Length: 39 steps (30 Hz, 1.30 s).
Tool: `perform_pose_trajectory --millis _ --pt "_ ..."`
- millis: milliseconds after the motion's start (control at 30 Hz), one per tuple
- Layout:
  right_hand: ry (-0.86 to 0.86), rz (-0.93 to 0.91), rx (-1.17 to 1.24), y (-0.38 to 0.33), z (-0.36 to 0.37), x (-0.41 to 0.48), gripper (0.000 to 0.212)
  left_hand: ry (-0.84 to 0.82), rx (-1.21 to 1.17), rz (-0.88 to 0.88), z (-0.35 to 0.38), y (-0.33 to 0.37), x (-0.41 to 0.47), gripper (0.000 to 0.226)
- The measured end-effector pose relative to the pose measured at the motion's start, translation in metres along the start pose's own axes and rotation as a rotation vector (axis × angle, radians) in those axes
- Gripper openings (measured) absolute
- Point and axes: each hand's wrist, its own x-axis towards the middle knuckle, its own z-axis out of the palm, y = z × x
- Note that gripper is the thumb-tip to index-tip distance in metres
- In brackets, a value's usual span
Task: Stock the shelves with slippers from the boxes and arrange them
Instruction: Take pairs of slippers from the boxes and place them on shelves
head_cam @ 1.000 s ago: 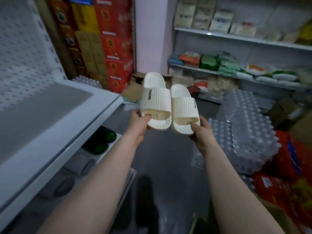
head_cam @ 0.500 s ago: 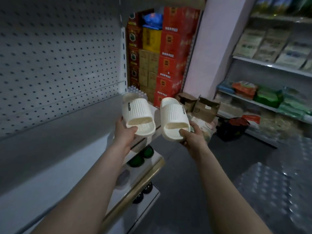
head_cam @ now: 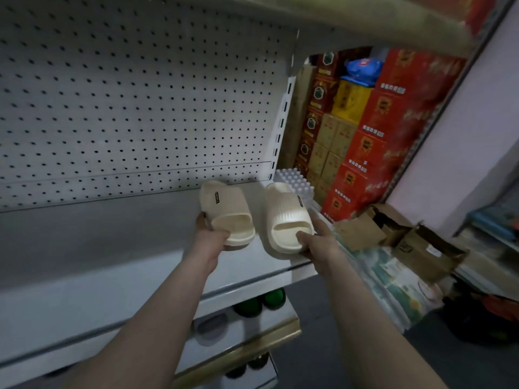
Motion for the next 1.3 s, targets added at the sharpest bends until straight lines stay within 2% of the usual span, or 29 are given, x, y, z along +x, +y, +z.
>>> perform_pose_trajectory --millis 133,233,367,500,633,733,900,1000,1067,1133,1300 --pt "-0.061 0.045 -0.063 -0.001 -0.004 0.023 0.056 0.034 0.004 0.023 0.012 -0.008 0.018 0.085" --pt "-0.086 0.020 -0.127 -0.003 -0.008 0.035 0.058 0.042 0.110 0.062 0.024 -0.013 0.026 0.084" --pt "-0.075 -0.007 -0.215 -0.007 -0.016 0.043 0.058 0.147 0.326 0.109 0.035 -0.020 0.037 0.073" --pt "-0.080 0.020 -0.294 -0.009 -0.022 0.044 0.058 0.245 0.625 0.109 0.032 -0.032 0.056 0.080" --pt "-0.040 0.012 -0.349 -0.006 -0.019 0.046 0.052 0.292 0.635 0.144 0.023 -0.052 0.082 0.082" --pt "0.003 0.003 -0.434 -0.005 -0.015 0.046 0.051 0.300 0.667 0.169 0.030 -0.045 0.066 0.080" --pt "0.055 -0.015 -0.594 0.001 -0.013 0.047 0.060 0.289 0.763 0.229 0.035 -0.034 0.028 0.065" --pt "0.046 -0.036 -0.563 -0.001 -0.015 0.037 0.072 0.334 0.746 0.231 0.032 -0.032 0.009 0.062" --pt "0.046 -0.055 -0.536 -0.002 -0.018 0.029 0.070 0.375 0.723 0.227 0.033 -0.028 -0.006 0.057" --pt "0.071 -0.074 -0.530 -0.004 -0.020 0.019 0.067 0.348 0.679 0.232 0.033 -0.029 -0.017 0.050" --pt "0.160 -0.114 -0.499 -0.004 -0.022 -0.020 0.065 0.111 0.688 0.277 0.032 -0.028 -0.037 0.033"
